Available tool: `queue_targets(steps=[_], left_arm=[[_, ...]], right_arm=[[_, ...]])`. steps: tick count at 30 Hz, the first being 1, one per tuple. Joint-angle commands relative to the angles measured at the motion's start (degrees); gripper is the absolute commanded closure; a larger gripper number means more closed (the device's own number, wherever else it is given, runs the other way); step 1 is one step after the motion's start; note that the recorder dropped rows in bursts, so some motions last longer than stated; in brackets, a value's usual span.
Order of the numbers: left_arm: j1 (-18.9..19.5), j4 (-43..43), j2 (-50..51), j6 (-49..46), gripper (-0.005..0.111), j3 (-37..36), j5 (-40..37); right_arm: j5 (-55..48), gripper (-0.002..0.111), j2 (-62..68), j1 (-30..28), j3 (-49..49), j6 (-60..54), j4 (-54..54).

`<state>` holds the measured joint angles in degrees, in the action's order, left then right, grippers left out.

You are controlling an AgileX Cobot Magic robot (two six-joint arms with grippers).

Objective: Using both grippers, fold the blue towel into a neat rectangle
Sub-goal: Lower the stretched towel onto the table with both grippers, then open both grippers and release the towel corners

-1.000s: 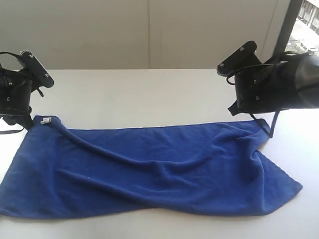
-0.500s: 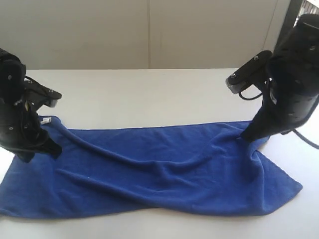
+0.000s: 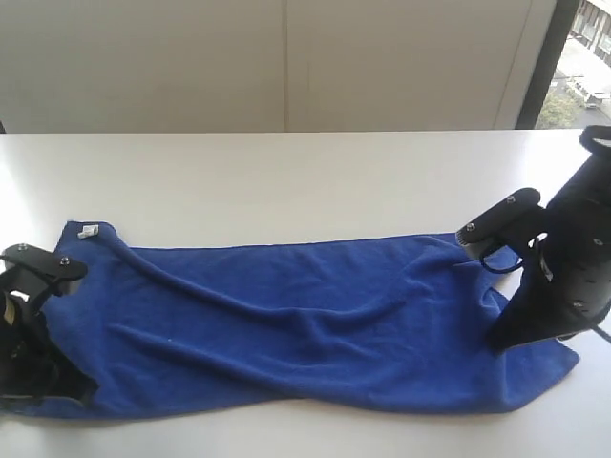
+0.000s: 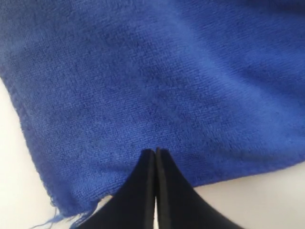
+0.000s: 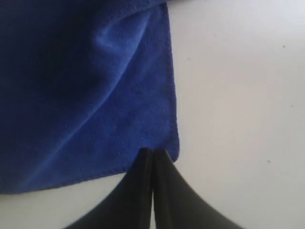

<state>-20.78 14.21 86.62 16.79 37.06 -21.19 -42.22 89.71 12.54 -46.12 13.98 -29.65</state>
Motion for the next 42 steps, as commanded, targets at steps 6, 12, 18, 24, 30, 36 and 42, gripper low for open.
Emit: queue_targets(steps=[6, 12, 18, 24, 30, 36, 42], left_arm=[[0.13, 9.22, -0.53, 10.38, 0.107, -4.46, 4.79], [0.13, 9.63, 0.14, 10.38, 0.107, -4.46, 1.57], [0.13, 9.76, 0.37, 11.86, 0.107, -4.46, -3.67], [0.13, 9.90, 0.37, 11.97, 0.107, -4.46, -7.08], [0.13, 10.37, 0.37, 11.97, 0.107, -4.46, -8.60], [0.13, 10.29, 0.37, 11.85, 0.107, -4.46, -10.21], [0.13, 10.79, -1.04, 13.17, 0.107, -3.99, -13.03]], right_arm=[[4.71, 0.108, 6.00, -0.60, 1.53, -0.24, -0.09], [4.30, 0.108, 9.59, -0.60, 1.53, 0.00, -0.60], [1.61, 0.108, 12.29, -0.60, 1.53, 1.40, -0.69], [-4.27, 0.108, 13.79, -0.60, 1.53, 2.05, -2.03], [-9.54, 0.108, 14.51, -0.60, 2.23, 3.16, -3.13], [-12.39, 0.108, 14.41, -0.60, 3.88, 4.27, -2.21], [-15.12, 0.108, 10.53, -0.60, 2.92, 4.90, -0.36]])
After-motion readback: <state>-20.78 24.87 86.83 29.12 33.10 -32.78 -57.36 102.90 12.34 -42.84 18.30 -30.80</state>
